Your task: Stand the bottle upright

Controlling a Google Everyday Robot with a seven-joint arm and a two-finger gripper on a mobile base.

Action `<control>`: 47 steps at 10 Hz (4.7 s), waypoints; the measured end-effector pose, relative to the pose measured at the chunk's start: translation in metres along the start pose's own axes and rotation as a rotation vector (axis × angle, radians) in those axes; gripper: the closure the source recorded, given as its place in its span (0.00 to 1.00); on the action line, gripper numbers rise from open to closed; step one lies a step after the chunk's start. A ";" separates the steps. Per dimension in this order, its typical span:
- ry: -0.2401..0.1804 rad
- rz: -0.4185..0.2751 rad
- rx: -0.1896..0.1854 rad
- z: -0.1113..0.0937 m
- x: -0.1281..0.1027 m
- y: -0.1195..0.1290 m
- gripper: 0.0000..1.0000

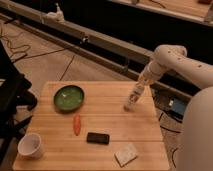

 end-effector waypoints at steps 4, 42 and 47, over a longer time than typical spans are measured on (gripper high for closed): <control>-0.114 -0.074 0.024 -0.006 -0.017 0.021 1.00; -0.261 -0.151 0.095 0.031 -0.029 0.038 0.33; -0.255 -0.170 0.079 0.033 -0.013 0.040 0.33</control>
